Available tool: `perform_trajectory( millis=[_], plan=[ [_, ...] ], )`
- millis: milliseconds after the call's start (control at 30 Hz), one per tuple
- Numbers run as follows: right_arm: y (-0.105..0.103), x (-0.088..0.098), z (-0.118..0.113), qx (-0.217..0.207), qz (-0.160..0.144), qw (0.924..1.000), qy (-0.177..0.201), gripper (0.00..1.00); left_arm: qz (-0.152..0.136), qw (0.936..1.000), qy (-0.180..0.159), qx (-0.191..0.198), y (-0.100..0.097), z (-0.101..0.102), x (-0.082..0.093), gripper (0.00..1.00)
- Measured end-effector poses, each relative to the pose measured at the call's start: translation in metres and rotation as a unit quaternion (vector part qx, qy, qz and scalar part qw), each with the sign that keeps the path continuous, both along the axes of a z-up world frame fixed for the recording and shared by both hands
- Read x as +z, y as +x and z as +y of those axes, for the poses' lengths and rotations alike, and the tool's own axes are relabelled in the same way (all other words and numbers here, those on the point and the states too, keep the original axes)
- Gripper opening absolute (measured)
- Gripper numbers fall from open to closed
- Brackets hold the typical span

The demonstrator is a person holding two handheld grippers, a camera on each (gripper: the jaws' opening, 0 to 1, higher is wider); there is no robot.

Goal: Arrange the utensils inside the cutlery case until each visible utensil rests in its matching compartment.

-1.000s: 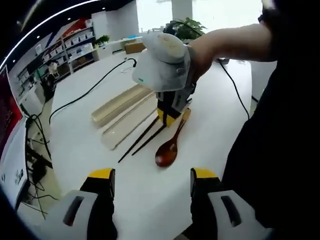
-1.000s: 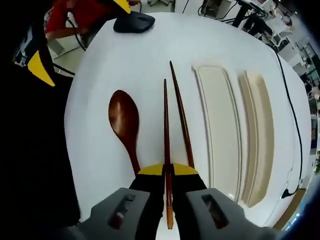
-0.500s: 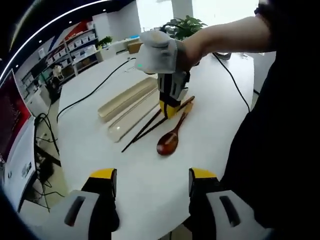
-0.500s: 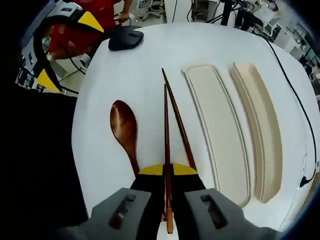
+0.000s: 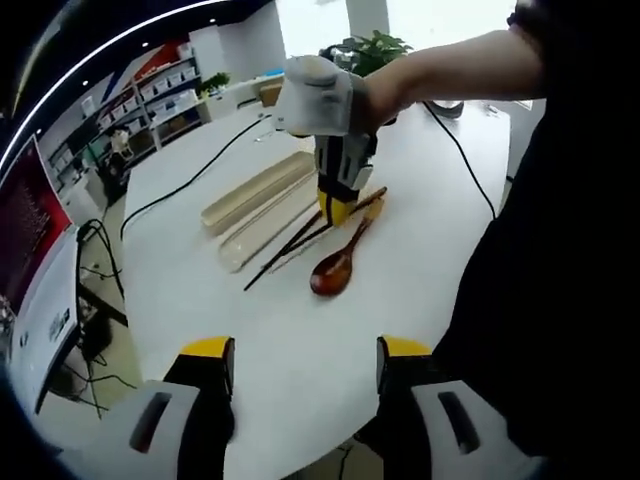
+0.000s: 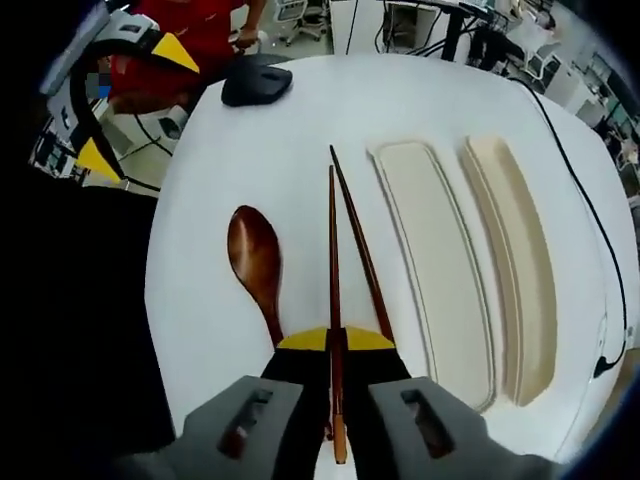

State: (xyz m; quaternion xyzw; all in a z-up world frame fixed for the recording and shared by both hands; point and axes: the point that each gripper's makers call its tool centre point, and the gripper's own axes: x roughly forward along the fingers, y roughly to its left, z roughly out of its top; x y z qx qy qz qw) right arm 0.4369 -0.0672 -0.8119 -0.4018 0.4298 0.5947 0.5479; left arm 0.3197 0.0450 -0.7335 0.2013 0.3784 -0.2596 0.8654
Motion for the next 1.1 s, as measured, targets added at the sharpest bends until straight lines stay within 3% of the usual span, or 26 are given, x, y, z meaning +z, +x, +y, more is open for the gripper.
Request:
perform_trajectory(
  millis=[1100],
  plan=[
    [0.023, 0.038, -0.007, 0.026, -0.048, 0.9984, -0.013, 0.00, -0.013, 0.9998, -0.002, -0.012, 0.005, 0.005, 0.007, 0.58]
  ],
)
